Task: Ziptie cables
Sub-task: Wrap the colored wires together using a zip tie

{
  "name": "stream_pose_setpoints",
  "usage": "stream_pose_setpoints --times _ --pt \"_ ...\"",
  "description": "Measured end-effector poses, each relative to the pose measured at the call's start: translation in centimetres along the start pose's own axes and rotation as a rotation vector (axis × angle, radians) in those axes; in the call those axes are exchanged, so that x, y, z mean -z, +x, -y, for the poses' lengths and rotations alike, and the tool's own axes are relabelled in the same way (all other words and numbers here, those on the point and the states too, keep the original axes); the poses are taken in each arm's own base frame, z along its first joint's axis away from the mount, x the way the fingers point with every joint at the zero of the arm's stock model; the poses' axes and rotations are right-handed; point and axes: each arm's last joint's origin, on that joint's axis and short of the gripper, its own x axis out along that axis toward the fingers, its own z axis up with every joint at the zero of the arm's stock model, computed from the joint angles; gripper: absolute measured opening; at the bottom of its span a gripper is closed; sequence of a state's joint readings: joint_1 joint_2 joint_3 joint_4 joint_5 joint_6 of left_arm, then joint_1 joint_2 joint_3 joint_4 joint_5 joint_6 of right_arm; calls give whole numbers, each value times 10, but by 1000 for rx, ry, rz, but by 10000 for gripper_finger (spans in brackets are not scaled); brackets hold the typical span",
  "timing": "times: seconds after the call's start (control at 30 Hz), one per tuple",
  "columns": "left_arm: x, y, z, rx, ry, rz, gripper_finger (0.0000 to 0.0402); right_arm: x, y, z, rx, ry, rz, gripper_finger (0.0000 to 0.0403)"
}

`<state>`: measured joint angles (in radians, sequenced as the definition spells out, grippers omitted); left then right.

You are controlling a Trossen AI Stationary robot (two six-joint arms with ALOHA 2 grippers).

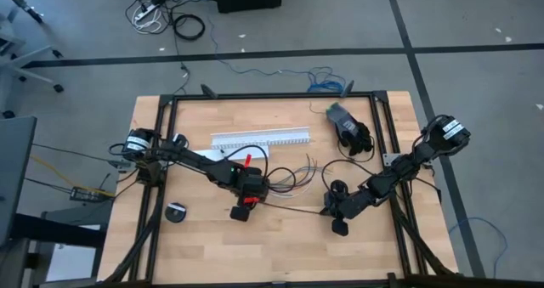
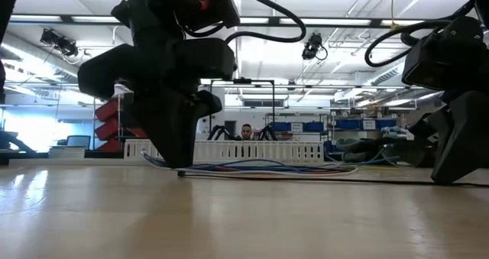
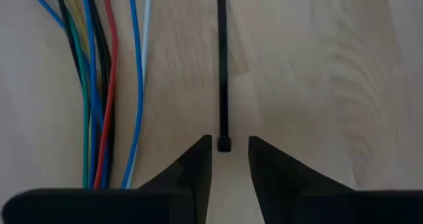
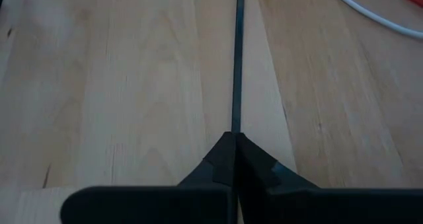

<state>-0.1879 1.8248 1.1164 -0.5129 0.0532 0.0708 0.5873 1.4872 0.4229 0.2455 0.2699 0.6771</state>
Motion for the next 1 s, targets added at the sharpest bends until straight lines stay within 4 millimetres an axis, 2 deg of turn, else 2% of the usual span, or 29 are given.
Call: stream_pose_setpoints --times 0.33,0.6,0.8,0.9,1.0 --pt "0 0 -2 -6 -4 5 94 0 0 0 1 -6 1 0" --pt "0 14 -1 40 -28 -12 94 0 0 0 3 -7 1 0" --pt "0 15 -1 37 -29 -11 94 0 0 0 6 -8 0 0" --pt "1 15 -2 21 -27 -23 83 0 0 1 9 -9 -1 0" --pt "2 15 -2 -3 5 -41 48 0 0 1 15 -9 3 0"
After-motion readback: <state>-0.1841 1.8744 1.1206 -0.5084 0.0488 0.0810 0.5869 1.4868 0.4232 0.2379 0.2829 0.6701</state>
